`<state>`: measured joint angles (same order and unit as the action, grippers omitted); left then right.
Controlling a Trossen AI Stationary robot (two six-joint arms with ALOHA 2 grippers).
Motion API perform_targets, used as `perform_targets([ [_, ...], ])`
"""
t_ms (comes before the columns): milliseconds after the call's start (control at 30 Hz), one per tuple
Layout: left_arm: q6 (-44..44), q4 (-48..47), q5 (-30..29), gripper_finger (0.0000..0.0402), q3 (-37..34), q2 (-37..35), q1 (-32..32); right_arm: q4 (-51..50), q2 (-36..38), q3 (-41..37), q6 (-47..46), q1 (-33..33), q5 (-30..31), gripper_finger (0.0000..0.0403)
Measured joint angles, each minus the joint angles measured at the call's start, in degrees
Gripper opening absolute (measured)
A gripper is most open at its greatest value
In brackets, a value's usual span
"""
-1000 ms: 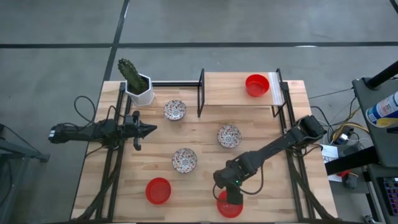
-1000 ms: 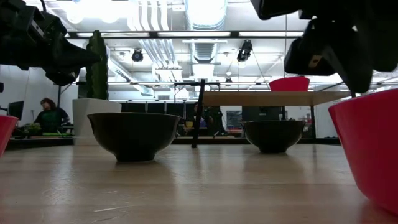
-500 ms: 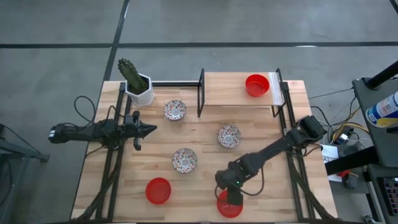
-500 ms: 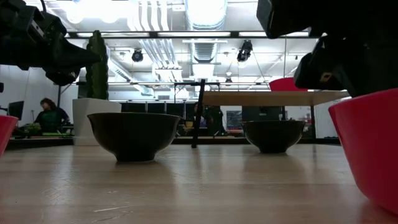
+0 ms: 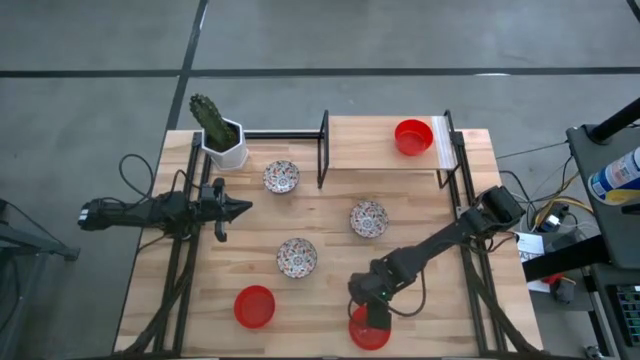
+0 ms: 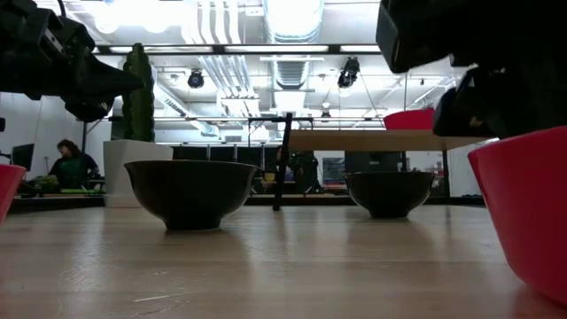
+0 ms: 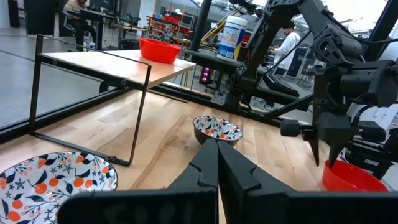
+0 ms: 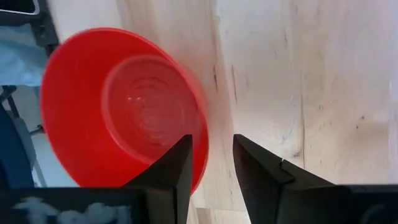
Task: Pick & Place Mini bowls
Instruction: Stack the red bowl on top of the other red bowl on the shelf
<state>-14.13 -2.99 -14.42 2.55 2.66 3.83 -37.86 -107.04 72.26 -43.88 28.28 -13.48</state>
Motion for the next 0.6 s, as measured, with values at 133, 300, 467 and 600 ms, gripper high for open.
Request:
perform_targets([
  [133, 0.0, 0.0, 0.0, 0.0, 0.0, 0.0, 0.0, 1.4, 0.0, -1.2, -3.5, 0.1, 0.0, 0.0111],
  [300, 0.0, 0.0, 0.0, 0.0, 0.0, 0.0, 0.0, 1.4, 0.0, -1.5, -5.7, 0.4, 0.2, 0.0103],
  [467, 0.0, 0.0, 0.0, 0.0, 0.0, 0.0, 0.0, 1.6, 0.0, -1.5, -5.7, 0.4, 0.2, 0.0081],
  [600, 0.0, 0.0, 0.0, 0.0, 0.0, 0.0, 0.0, 2.3, 0.0, -1.8, -7.3, 0.4, 0.1, 0.0057],
])
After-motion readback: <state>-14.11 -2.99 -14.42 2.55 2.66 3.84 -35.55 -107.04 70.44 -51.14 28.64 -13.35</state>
